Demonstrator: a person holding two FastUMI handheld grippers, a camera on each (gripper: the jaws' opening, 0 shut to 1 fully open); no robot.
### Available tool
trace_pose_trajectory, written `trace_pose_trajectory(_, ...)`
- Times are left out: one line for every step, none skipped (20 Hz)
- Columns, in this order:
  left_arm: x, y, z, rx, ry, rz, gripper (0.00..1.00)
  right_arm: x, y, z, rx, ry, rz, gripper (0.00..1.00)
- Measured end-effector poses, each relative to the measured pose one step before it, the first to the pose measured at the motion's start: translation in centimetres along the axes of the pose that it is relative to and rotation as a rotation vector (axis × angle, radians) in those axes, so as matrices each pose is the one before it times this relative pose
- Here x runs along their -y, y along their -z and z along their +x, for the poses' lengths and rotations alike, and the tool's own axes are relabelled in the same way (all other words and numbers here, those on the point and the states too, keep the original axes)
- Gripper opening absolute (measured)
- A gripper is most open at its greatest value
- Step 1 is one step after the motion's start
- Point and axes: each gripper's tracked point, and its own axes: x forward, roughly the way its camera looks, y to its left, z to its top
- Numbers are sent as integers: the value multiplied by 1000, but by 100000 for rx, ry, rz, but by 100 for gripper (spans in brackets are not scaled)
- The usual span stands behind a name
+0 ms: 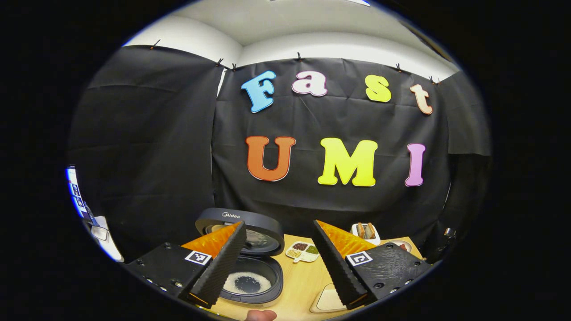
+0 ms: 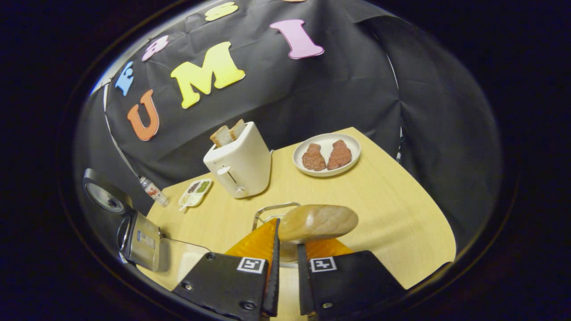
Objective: Close the left gripper, press the button to open the rice cooker; take a wooden spoon from the chopstick holder with the right hand, scoop a spoonful of rice and pour it into the rice cooker, then put the wooden spoon back into the chopstick holder.
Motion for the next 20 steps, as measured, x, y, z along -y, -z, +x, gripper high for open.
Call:
trace_pose_trajectory(-31,-10,-40,123,-373,125,95,-122,-35,145,-918,-105,-738,20)
trace_pose_trajectory(-143,-27,-150,280,-443,216,95,-114,-177,34,-818,10,-1023,18)
trace_pose_trajectory(-201,36,-115,312,-548,604,95,-24,-107,178,-621,233,-947,17)
trace_pose_trajectory(-129,99,-177,200,-651,814,95,-94,-144,14,-764,-68,-312,14)
trace_pose_trajectory(2,266,-247,-139,-482,823,95,-44,-39,72,-665,61,-350,13)
trace_pose_trajectory(-11,231,-295,-448,-28,586,94,-51,-237,-88,-455,57,-359,10)
trace_pose_trajectory(-100,342,-243,-718,59,602,94,-16,-318,-130,155,300,-338,10)
trace_pose_trajectory(-152,299,-217,-649,-100,422,94,-135,-375,-316,129,150,-392,10)
trace_pose_trajectory(-197,167,-179,-367,39,114,94,-205,-332,-373,-67,379,-203,10)
trace_pose_trajectory(-50,19,-127,284,462,-150,94,-206,-539,-585,462,306,-163,10)
trace_pose_trajectory(-6,-59,-64,624,607,-41,94,-302,-617,-549,761,567,-177,10)
trace_pose_trajectory(-188,-5,-65,678,626,270,94,-293,-688,-735,1085,603,-511,10)
trace_pose_trajectory(-296,185,-98,424,767,407,94,-508,-772,-860,1302,576,-894,10)
trace_pose_trajectory(-231,25,-48,584,989,345,94,-691,-925,-982,1586,-120,-1042,10)
trace_pose_trajectory(-395,-128,-97,906,805,567,94,-987,-753,-1013,1383,398,-1715,10)
trace_pose_trajectory(-562,-75,-159,1181,848,617,94,-1020,-752,-911,1368,-621,-1457,10)
trace_pose_trajectory(-597,-131,-129,1080,1040,502,94,-1829,-463,-1173,386,-1825,-1486,10)
trace_pose_trajectory(-699,-41,-264,630,843,225,94,-1985,-401,-1155,491,-2392,-1227,10)
trace_pose_trajectory(-567,65,-333,240,1264,84,94,-1775,-287,-977,502,-1900,-1133,9)
trace_pose_trajectory(-528,188,-342,-36,1602,518,94,-1903,-38,-743,143,-2149,-1670,10)
